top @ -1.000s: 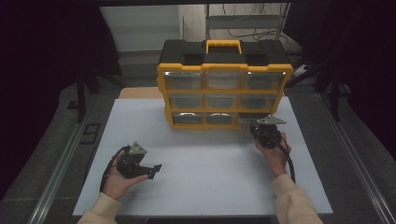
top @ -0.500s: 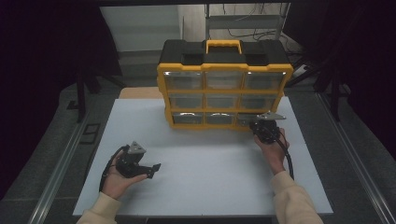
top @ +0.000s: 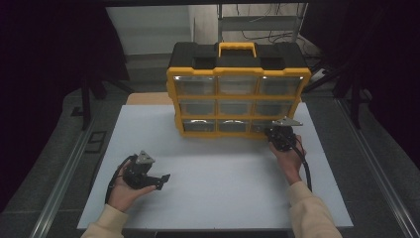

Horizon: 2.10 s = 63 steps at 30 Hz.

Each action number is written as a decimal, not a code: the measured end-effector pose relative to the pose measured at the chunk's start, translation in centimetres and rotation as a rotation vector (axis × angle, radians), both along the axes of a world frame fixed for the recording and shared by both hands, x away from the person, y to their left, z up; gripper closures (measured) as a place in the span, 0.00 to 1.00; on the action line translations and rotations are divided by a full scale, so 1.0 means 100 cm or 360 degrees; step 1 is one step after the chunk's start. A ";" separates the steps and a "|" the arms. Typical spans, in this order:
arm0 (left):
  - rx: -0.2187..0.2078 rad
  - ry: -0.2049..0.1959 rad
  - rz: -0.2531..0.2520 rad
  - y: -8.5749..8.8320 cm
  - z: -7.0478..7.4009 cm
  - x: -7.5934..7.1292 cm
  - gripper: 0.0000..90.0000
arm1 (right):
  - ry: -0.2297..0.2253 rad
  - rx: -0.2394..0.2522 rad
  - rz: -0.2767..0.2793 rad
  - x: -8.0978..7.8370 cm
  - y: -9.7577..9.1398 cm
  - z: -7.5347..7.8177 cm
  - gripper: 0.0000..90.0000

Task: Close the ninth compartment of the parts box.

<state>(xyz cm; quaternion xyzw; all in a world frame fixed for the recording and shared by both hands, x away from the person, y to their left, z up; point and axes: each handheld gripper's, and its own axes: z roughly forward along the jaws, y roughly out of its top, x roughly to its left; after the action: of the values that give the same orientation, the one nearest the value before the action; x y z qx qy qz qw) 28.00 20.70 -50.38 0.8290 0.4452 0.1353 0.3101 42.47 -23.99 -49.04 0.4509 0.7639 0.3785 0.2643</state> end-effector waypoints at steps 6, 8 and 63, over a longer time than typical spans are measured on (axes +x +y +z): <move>-0.0006 -0.0007 0.0005 0.001 0.000 0.000 0.17 | 0.0020 -0.0018 0.0042 -0.013 0.002 0.001 1.00; -0.0003 -0.0005 0.0004 0.001 -0.001 0.000 0.17 | 0.0020 -0.0015 0.0063 -0.019 0.001 0.002 1.00; -0.0028 -0.0076 0.0065 0.007 -0.002 -0.002 0.16 | 0.0131 0.0183 0.0343 -0.115 -0.086 0.008 0.33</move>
<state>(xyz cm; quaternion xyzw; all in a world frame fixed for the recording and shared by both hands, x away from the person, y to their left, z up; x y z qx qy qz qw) 27.80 21.41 -50.62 0.8135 0.4557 0.1575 0.3251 30.97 -32.57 -48.22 0.3957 0.7952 0.4291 0.1642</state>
